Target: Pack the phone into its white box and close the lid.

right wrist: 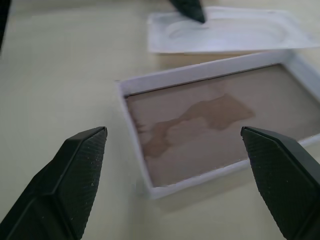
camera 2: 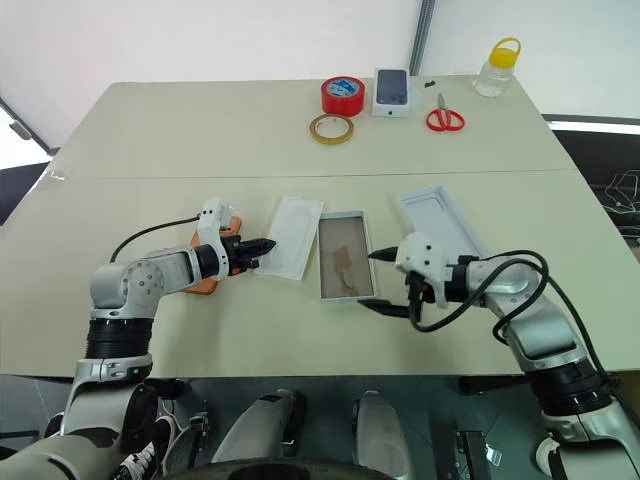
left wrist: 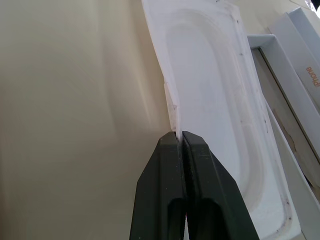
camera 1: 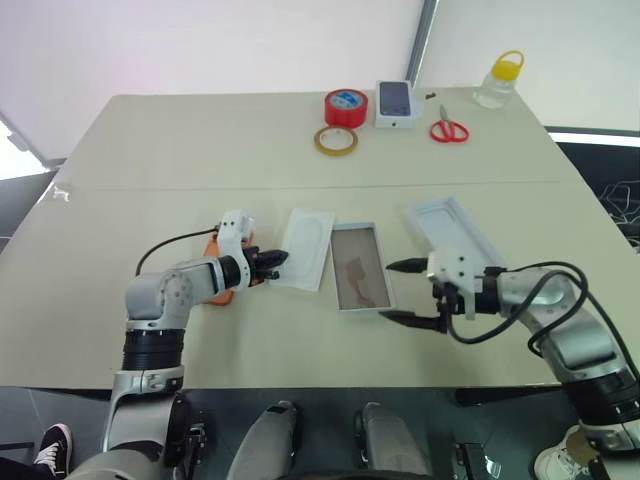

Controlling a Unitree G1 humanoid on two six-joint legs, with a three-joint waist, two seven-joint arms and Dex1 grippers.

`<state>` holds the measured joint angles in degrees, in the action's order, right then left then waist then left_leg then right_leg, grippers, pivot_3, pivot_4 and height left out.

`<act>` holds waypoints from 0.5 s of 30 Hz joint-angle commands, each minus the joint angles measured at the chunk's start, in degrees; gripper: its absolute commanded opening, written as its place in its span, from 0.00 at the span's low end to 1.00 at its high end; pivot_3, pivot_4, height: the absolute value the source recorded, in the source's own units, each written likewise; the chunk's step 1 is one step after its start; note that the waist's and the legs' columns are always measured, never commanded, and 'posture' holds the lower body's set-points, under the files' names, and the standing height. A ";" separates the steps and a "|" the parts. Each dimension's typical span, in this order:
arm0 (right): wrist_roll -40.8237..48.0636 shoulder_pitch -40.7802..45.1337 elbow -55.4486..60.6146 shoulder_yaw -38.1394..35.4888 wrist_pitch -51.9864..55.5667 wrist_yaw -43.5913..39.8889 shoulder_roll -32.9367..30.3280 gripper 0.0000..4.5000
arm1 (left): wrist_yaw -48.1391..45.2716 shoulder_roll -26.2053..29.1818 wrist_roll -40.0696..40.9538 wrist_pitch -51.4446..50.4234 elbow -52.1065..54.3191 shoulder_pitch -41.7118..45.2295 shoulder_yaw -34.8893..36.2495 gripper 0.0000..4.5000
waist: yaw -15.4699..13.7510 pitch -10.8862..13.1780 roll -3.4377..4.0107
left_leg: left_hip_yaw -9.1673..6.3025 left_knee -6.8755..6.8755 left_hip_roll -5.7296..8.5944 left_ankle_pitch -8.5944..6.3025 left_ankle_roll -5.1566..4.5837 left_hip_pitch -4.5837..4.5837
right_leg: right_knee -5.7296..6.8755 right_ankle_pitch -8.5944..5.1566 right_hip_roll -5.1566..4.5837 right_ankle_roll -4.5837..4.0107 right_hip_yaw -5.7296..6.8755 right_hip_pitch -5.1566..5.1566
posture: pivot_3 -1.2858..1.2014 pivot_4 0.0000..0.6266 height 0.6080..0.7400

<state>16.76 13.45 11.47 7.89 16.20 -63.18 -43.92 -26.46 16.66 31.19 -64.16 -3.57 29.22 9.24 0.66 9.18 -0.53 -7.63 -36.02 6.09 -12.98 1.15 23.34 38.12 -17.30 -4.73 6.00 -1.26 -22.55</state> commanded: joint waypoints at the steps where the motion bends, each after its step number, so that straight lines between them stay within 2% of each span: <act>1: -3.06 0.53 2.30 2.68 -1.12 0.19 0.05 1.00 | 2.76 -1.63 1.42 -2.89 -0.99 0.11 2.44 0.00 | -0.07 0.00 -0.01 | -0.02 -0.02 0.00 0.00 0.00 0.00 | 0.00 0.00 0.00 0.00 0.02 0.02 | 0.52 0.24 1.00; 8: -4.69 3.43 0.28 5.91 -0.14 -0.64 1.59 1.00 | 7.37 -4.12 5.46 -5.88 3.31 1.17 8.83 0.00 | -0.05 0.04 -0.08 | -0.02 -0.05 0.01 0.01 0.02 0.03 | -0.01 -0.01 -0.01 0.02 0.02 0.01 | 0.52 0.24 1.00; 9: -5.48 3.93 -0.27 6.78 -0.27 -1.20 1.51 0.88 | 8.24 -4.34 5.95 -6.50 3.69 1.28 9.82 0.00 | 0.10 0.05 -0.09 | -0.02 -0.05 0.01 0.01 0.02 0.03 | 0.00 -0.01 0.00 0.02 0.02 0.00 | 0.52 0.24 1.00; 10: -7.29 4.54 -1.65 8.13 -1.66 -1.42 1.60 0.81 | 8.92 -4.12 6.01 -6.48 4.56 1.21 10.32 0.00 | 0.16 0.05 -0.10 | -0.01 -0.05 0.00 0.01 0.02 0.03 | 0.01 -0.01 0.01 0.02 0.01 -0.01 | 0.52 0.24 1.00; 15: -8.80 7.36 -5.23 10.52 -1.88 -1.98 3.96 0.25 | 11.68 -4.77 8.36 -9.54 6.89 1.71 13.52 0.00 | 0.05 0.08 -0.14 | -0.02 -0.02 -0.01 0.15 0.27 0.05 | 0.02 -0.01 0.03 0.02 0.01 -0.06 | 0.52 0.24 1.00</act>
<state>8.45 19.32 6.23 18.02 15.32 -64.77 -40.32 -15.58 12.11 37.72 -72.76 0.85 29.76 21.51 0.71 9.26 -0.67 -7.64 -36.05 6.08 -12.83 1.42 23.40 38.13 -17.31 -4.70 6.03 -1.25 -22.61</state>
